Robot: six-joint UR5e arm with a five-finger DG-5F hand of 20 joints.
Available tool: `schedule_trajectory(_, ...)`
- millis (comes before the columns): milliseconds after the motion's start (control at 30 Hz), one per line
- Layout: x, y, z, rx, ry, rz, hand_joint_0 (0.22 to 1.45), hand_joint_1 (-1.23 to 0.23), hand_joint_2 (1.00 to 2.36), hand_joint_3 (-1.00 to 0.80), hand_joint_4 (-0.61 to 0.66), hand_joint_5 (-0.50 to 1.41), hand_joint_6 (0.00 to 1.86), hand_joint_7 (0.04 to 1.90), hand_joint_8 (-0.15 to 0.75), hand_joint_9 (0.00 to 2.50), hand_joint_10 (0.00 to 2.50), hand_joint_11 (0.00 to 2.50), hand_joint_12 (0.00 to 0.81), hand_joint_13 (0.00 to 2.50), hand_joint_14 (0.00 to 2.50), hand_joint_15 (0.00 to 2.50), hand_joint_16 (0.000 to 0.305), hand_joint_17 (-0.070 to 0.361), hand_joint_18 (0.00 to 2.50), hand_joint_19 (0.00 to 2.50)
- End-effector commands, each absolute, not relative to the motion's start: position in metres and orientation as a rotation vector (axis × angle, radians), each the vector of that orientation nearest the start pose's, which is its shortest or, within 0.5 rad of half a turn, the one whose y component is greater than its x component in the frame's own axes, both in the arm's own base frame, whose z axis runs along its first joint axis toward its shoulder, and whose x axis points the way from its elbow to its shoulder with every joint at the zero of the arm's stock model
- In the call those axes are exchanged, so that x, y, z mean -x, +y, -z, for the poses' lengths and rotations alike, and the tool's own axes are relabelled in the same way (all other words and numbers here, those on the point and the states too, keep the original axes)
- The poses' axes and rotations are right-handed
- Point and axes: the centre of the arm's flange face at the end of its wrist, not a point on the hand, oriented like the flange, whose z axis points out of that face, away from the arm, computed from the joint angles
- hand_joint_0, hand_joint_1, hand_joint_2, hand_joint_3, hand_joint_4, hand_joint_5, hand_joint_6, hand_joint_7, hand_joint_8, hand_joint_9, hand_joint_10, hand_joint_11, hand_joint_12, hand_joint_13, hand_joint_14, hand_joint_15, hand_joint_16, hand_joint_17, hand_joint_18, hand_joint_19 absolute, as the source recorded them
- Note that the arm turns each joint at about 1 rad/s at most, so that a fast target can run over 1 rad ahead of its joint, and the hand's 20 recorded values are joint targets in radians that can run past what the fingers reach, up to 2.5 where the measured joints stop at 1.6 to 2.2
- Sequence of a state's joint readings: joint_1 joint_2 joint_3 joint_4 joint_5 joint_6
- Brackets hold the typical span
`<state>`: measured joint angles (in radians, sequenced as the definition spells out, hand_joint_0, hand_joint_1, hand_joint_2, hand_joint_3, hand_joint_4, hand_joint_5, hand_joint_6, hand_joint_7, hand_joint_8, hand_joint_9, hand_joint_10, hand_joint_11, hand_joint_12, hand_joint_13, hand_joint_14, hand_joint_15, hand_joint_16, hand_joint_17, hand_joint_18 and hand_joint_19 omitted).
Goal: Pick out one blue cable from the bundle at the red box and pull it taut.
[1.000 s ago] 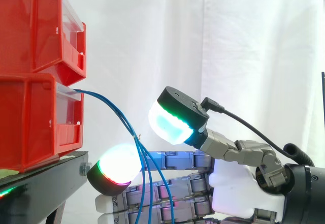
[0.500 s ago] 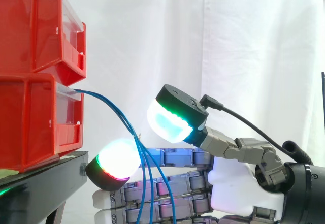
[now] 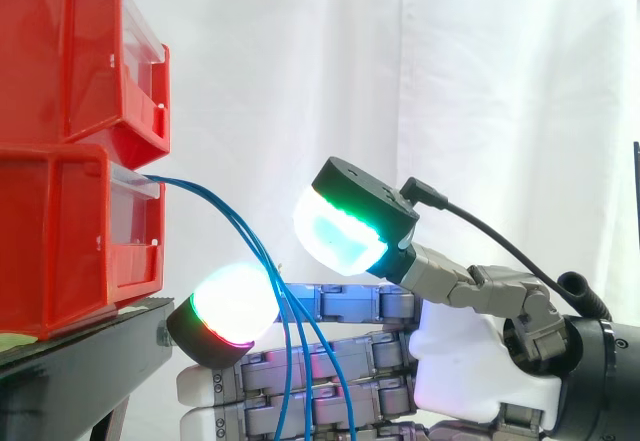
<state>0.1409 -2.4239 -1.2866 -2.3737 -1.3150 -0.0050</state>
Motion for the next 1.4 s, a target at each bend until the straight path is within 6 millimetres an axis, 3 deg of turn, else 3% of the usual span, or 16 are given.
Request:
schedule_trajectory(0,-0.779,-0.051,-0.152,-1.139,0.969,-1.238,0.59,-0.58,1.02,-0.33,0.14,-0.18,0.50,1.13,0.238,0.43,0.01,0.35,0.304,0.39,0.01,0.27,0.040,0.089,0.33,0.38)
schedule_trajectory(233,-0.779,-0.060,-0.153,-1.135,0.966,-1.235,0.58,-0.57,1.01,-0.34,0.14,-0.18,0.50,1.14,0.240,0.43,0.01,0.36,0.304,0.39,0.01,0.27,0.040,0.090,0.33,0.39)
schedule_trajectory(367,-0.779,-0.063,-0.152,-1.137,0.965,-1.229,0.60,-0.56,1.02,-0.28,0.10,-0.16,0.50,1.28,0.240,0.44,0.01,0.36,0.303,0.39,0.01,0.27,0.040,0.089,0.33,0.38)
schedule_trajectory(733,-0.779,-0.065,-0.153,-1.132,0.968,-1.232,0.62,-0.58,1.03,-0.17,0.10,-0.20,0.72,0.97,0.239,0.45,0.01,0.37,0.300,0.41,0.01,0.27,0.038,0.085,0.33,0.38)
schedule_trajectory(1067,-0.778,-0.067,-0.153,-1.131,0.967,-1.230,0.55,-0.45,1.01,-0.44,0.12,-0.20,0.71,0.97,0.257,0.47,0.02,0.39,0.314,0.42,0.01,0.30,0.039,0.089,0.33,0.41)
schedule_trajectory(1167,-0.778,-0.067,-0.153,-1.131,0.965,-1.229,0.58,-0.43,1.01,-0.37,0.11,-0.19,0.73,0.96,0.256,0.49,0.01,0.40,0.309,0.43,0.01,0.30,0.039,0.087,0.33,0.40)
schedule_trajectory(1367,-0.779,-0.068,-0.154,-1.126,0.961,-1.231,0.59,-0.54,1.02,-0.21,0.10,-0.22,0.82,0.90,0.254,0.49,0.02,0.42,0.306,0.44,0.01,0.30,0.038,0.086,0.34,0.39)
